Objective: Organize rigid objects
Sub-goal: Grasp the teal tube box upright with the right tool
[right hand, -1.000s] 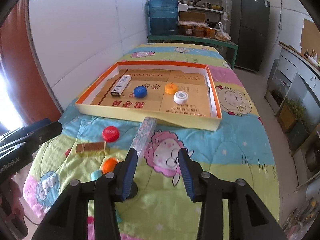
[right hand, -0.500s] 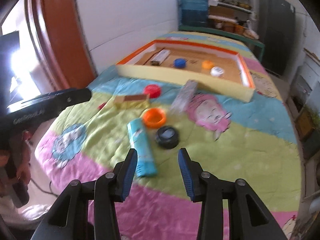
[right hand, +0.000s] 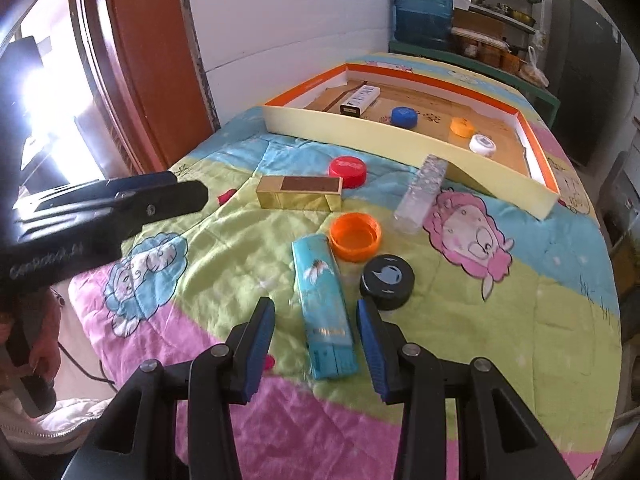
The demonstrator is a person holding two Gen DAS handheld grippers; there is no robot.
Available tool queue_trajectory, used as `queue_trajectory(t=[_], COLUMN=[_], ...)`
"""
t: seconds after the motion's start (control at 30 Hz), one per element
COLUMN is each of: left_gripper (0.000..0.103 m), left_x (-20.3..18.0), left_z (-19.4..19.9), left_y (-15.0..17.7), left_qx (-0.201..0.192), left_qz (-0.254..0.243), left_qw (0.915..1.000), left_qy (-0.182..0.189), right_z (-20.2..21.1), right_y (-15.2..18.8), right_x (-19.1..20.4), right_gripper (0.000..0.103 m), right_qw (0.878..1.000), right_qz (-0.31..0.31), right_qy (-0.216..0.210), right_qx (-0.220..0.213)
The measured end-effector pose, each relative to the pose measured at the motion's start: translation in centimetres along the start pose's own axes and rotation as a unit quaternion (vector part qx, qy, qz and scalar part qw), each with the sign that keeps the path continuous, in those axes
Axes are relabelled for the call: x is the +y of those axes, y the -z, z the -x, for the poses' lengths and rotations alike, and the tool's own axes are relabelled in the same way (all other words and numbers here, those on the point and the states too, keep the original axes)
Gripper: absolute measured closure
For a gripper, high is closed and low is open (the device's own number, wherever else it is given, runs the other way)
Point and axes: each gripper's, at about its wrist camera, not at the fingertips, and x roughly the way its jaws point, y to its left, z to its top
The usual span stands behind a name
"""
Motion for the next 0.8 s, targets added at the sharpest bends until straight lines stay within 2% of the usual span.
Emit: queue_trajectory(t=[0.17, 0.27, 0.33, 0.47, 0.57, 0.73, 0.8], left_gripper=[0.059, 0.059, 0.059, 0.059, 0.059, 0.059, 0.059], left_x=[-0.1, -0.2, -0.7, -1.5, -2.1, -2.8, -2.9], left_z=[-0.7, -1.1, -1.4, -2.1, -2.6, -4.4, -5.2], left_y=[-0.3, -0.6, -0.8, -1.3, -1.9, -3.2, -3.7], left_qx=[0.006, 0.009, 0.007, 0.009, 0.012, 0.032, 0.042], left_qz=[-0.018, -0.032, -0.053, -0.089, -0.118, -0.193, -0.214], left_qw=[0.9997, 0.9991, 0.9982, 0.9954, 0.9912, 0.974, 0.9688], left_qy=[0.018, 0.028, 0.027, 0.034, 0.058, 0.114, 0.118], right_z=[-0.7, -0.9, -0.9, -0.5, 0.1, 0.9, 1.1], right_y=[-0.8, -0.9, -0.9, -0.7, -0.4, 0.4, 0.7], right_x=[0.5, 0.8, 0.6, 0.1, 0.1, -0.1, -0.2], right_gripper=[0.062, 0.07, 0.079, 0.08, 0.08, 0.08, 0.08], right_qw=[1.0, 1.0, 1.0, 1.0, 1.0, 1.0, 1.0], right_qz=[0.014, 0.021, 0.017, 0.0, -0.008, -0.019, -0.025], right_qy=[0.013, 0.02, 0.02, 0.014, 0.005, -0.006, -0.007], right_qx=[0.005, 0.004, 0.002, 0.001, -0.002, -0.002, -0.003])
